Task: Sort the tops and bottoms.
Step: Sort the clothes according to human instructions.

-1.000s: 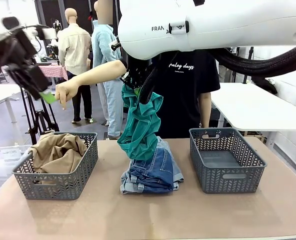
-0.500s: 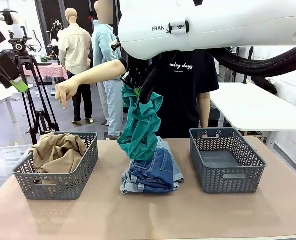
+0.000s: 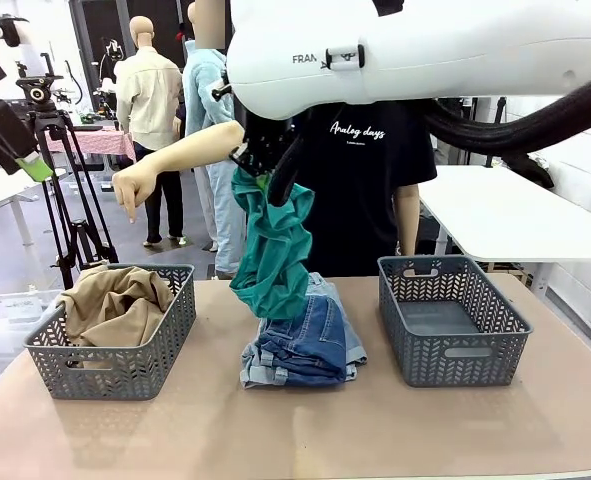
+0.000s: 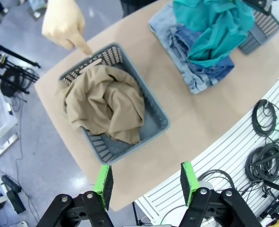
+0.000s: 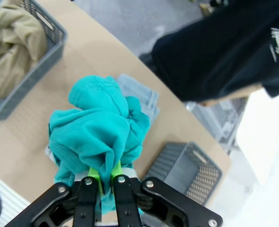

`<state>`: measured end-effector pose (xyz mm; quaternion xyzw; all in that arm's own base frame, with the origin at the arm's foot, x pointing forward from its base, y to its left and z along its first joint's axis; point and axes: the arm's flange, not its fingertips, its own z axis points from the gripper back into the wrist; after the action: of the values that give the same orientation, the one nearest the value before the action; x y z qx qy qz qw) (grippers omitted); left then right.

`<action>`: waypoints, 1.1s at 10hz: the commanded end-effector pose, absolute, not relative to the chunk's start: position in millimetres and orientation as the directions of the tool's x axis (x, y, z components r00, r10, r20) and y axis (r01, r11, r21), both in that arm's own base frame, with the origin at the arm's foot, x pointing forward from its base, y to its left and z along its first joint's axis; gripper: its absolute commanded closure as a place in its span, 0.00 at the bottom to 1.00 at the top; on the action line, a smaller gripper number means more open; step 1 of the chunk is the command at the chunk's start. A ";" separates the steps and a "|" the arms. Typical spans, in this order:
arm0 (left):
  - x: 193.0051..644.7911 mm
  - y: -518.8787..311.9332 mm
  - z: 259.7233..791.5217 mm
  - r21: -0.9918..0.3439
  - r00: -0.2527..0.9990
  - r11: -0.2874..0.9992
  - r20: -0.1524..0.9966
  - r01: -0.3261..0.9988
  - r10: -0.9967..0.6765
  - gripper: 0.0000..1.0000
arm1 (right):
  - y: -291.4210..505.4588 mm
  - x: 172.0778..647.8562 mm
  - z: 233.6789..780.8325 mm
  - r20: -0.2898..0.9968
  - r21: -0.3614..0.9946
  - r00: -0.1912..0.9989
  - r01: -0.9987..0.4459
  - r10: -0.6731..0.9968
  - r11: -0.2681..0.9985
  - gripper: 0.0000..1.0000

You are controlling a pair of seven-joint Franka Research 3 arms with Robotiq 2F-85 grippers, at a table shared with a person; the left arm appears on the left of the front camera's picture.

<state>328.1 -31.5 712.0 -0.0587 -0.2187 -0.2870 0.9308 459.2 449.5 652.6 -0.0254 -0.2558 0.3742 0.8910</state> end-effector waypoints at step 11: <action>327.5 -31.6 712.1 0.014 0.741 0.827 0.437 0.562 -0.511 0.25 | 633.5 581.6 655.6 0.703 -0.151 0.179 -0.909 0.689 0.390 1.00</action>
<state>328.6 -31.9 711.5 -0.0588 -0.2179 -0.2873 0.9309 534.2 584.5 615.5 0.1474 -0.3493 0.5197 0.7656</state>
